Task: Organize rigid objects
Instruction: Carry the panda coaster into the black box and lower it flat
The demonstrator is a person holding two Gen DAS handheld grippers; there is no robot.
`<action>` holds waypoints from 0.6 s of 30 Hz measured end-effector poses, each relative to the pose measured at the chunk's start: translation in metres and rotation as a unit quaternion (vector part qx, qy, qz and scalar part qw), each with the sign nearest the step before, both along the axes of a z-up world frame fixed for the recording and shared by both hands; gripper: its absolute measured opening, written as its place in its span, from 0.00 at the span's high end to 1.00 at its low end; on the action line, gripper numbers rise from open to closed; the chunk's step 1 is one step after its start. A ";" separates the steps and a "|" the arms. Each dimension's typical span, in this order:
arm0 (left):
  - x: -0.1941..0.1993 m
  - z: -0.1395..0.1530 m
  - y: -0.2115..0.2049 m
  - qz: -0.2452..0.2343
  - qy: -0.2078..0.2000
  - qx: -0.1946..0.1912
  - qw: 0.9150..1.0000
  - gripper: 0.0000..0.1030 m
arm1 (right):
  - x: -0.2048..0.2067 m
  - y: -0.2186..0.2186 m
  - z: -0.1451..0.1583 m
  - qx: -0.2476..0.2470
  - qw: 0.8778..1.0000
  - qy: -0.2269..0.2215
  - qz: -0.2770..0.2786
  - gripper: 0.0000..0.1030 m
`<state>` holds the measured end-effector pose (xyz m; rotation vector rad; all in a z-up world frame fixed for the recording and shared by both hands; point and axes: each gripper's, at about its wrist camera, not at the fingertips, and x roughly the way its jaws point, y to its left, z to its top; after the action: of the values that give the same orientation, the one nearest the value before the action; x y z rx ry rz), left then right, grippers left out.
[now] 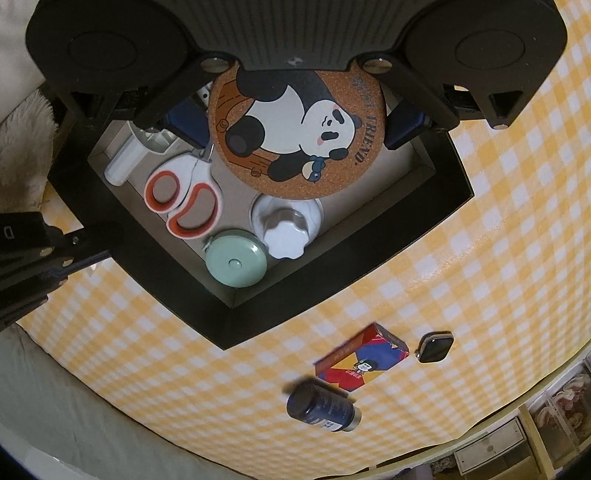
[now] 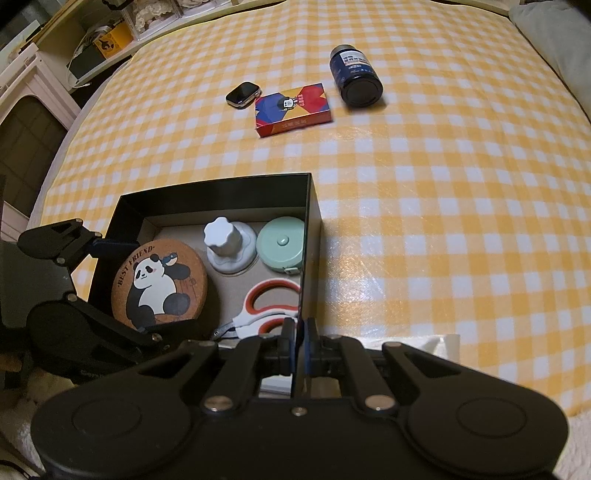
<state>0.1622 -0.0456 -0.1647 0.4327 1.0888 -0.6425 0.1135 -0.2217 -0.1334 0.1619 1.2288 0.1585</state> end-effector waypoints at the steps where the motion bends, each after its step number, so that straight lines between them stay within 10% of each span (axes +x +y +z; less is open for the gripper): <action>1: 0.001 0.000 0.000 0.000 0.001 0.000 1.000 0.04 | 0.000 0.000 0.000 0.000 1.000 0.000 0.000 0.95; 18: 0.000 0.004 0.001 0.006 0.004 -0.014 1.000 0.02 | 0.000 0.001 0.000 -0.001 1.000 0.000 0.000 0.95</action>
<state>0.1623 -0.0449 -0.1606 0.3986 1.0879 -0.6479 0.1134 -0.2211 -0.1334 0.1604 1.2287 0.1586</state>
